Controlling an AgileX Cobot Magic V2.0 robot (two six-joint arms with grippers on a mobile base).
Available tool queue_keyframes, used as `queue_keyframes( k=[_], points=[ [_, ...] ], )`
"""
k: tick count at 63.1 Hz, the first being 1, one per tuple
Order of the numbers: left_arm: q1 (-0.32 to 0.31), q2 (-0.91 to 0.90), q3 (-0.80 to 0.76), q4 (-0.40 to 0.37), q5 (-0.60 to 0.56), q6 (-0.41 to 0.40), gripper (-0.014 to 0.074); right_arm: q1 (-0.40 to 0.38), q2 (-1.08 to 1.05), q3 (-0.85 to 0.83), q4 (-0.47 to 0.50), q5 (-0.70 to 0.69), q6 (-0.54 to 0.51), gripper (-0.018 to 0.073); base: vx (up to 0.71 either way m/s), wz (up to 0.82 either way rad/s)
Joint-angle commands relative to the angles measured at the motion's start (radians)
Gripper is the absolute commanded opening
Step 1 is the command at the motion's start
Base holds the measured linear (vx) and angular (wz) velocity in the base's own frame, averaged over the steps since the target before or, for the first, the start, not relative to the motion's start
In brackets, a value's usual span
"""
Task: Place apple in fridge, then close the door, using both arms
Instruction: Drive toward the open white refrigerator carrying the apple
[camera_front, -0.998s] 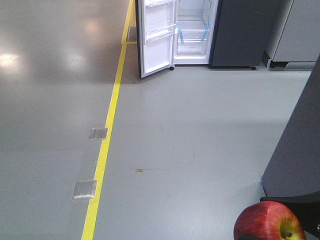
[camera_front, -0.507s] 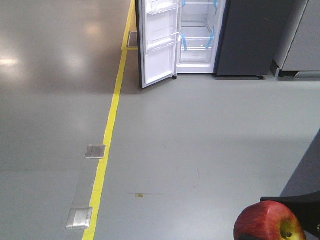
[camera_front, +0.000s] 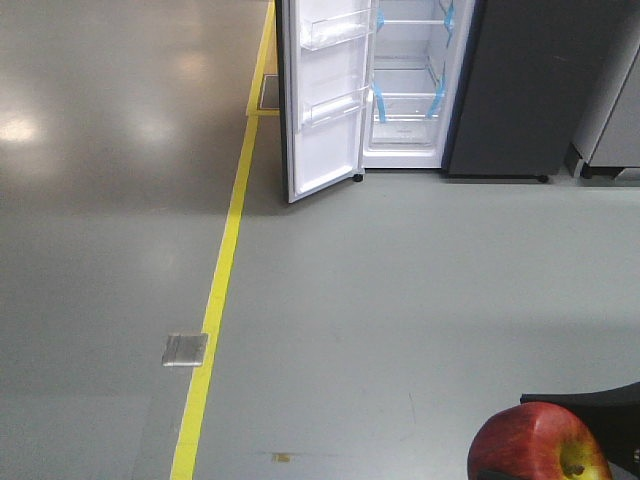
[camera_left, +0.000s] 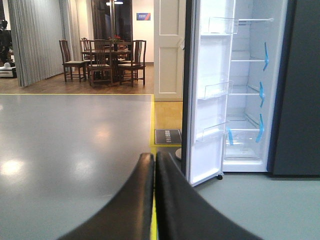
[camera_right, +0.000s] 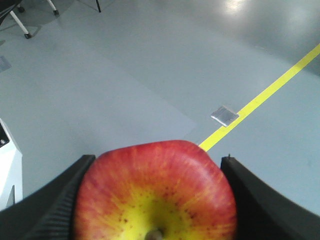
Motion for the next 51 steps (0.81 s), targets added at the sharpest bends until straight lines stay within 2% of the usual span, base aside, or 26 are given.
queue_keyframes(
  k=[1,51],
  points=[
    [0.002,-0.015,0.021,-0.003,-0.071,-0.003,-0.0006,0.001,0.001,-0.028,0.042,-0.048,-0.004,0.0328,0.38,0.02],
    [0.002,-0.015,0.021,-0.003,-0.071,-0.003,-0.0006,0.001,0.001,-0.028,0.042,-0.048,-0.004,0.0328,0.36,-0.02]
  ],
)
